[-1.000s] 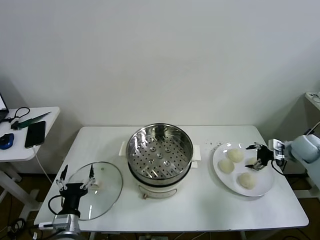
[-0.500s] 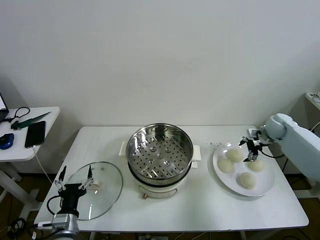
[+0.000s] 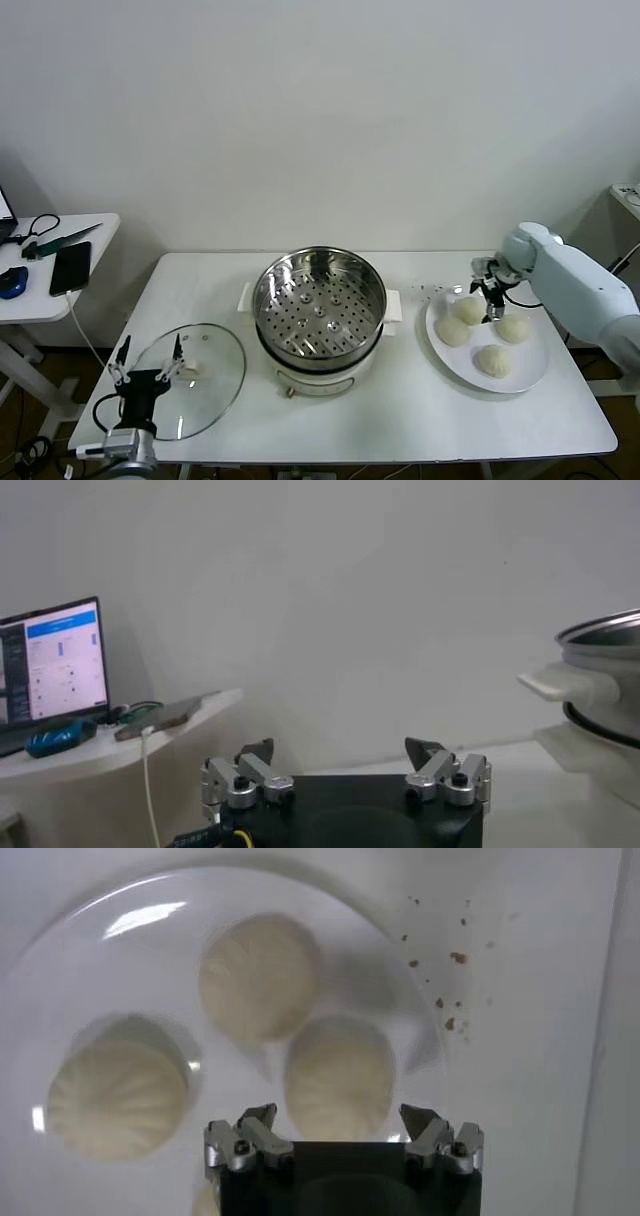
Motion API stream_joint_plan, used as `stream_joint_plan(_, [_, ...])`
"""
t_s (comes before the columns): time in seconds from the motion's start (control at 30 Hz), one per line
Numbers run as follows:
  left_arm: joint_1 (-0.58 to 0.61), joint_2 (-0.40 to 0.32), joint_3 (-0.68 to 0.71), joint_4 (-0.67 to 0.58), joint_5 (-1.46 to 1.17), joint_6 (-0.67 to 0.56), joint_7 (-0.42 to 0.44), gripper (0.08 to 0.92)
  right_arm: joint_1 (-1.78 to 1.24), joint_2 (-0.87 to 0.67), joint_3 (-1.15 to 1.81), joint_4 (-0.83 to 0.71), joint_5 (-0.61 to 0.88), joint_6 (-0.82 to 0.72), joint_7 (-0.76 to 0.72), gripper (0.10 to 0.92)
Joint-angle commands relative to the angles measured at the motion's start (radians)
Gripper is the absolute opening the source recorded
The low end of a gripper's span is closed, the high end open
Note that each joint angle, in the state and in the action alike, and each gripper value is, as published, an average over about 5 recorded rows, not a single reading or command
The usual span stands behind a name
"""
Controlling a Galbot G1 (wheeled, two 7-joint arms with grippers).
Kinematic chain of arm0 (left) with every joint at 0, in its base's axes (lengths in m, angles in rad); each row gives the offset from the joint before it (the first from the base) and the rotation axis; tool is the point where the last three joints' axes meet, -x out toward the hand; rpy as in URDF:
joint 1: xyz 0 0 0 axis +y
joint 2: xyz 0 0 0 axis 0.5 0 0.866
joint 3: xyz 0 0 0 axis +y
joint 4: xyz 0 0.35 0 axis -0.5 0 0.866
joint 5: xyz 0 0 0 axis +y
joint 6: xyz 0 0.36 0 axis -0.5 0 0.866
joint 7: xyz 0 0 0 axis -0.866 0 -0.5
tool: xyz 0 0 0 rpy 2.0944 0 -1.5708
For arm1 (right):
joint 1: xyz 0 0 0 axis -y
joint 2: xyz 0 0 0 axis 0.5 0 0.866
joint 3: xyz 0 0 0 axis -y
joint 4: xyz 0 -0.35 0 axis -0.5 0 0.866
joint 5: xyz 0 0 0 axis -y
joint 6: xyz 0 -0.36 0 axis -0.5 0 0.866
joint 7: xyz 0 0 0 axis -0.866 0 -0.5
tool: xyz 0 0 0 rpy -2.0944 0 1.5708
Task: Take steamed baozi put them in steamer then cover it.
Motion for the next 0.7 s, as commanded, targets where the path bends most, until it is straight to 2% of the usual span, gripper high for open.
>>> stream_joint_plan(0.03, [0.001, -0.001, 0.0, 0.005, 0.001, 0.002, -0.003, 0.823, 0.014, 0.039, -0.009, -0.058, -0.038, 0.018, -0.006, 0.823])
stream_joint_plan(0.3, [-0.001, -0.001, -0.002, 0.008, 0.002, 0.003, -0.007, 0.823, -0.001, 0.055, 0.008, -0.07, -0.049, 0.022, -0.005, 0.815])
stream_joint_plan(0.7, [0.003, -0.006, 0.0, 0.003, 0.005, 0.003, -0.012, 0.823, -0.013, 0.046, 0.023, -0.049, -0.06, 0.023, -0.021, 0.696])
